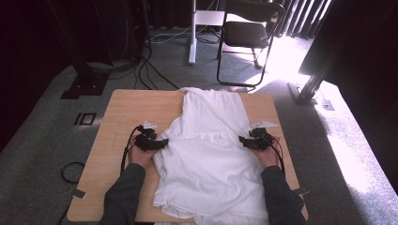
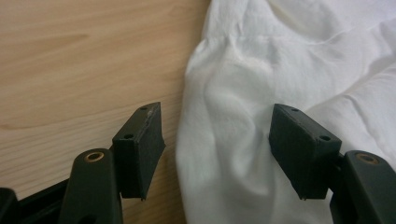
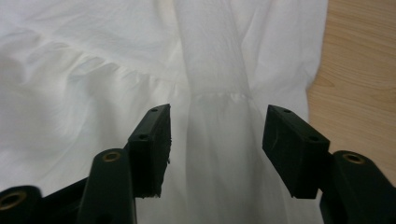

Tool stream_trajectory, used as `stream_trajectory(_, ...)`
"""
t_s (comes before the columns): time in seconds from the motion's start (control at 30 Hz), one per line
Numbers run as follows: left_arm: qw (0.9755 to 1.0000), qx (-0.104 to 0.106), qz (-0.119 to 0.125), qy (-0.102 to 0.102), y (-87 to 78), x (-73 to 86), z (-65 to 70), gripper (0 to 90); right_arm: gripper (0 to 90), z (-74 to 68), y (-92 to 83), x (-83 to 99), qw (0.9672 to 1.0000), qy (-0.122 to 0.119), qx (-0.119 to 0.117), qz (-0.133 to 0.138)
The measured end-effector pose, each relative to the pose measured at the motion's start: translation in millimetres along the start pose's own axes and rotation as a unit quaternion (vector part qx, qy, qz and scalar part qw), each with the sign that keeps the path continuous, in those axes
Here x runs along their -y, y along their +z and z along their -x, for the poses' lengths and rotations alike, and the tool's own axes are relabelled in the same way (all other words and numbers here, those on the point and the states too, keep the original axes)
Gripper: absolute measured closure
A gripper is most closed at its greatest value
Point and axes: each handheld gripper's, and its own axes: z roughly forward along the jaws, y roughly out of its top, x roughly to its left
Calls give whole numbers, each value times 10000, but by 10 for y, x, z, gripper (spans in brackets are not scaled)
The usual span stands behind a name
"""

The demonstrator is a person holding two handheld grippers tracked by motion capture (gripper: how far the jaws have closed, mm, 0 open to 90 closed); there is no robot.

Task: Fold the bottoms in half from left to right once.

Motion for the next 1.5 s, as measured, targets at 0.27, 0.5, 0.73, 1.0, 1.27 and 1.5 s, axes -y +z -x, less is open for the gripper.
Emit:
stream_trajectory(0.27, 9994, 293, -142, 128, 58, 3, 65, 776, 766, 70, 257, -79, 9992, 182, 80, -333)
stream_trajectory(0.5, 9992, 333, 181, 117, -132, 74, 58, 874, 885, 337, -41, -86, 9942, 739, 767, 128)
stream_trajectory(0.73, 9995, 222, 146, 162, -198, 223, 8, 873, 875, 345, 162, 158, 9945, 771, 640, -305)
stream_trajectory(1.0, 9995, 179, 76, 259, -346, 449, 21, 873, 854, 241, 78, 337, 9943, 980, 352, -233)
stream_trajectory(1.27, 9988, 252, 10, 428, -632, 747, 137, 868, 854, 22, -240, 665, 9940, 1071, 133, -158)
stream_trajectory(1.5, 9978, 370, -115, 546, -854, 1017, 296, 865, 847, -166, -527, 953, 9940, 1080, 145, -104)
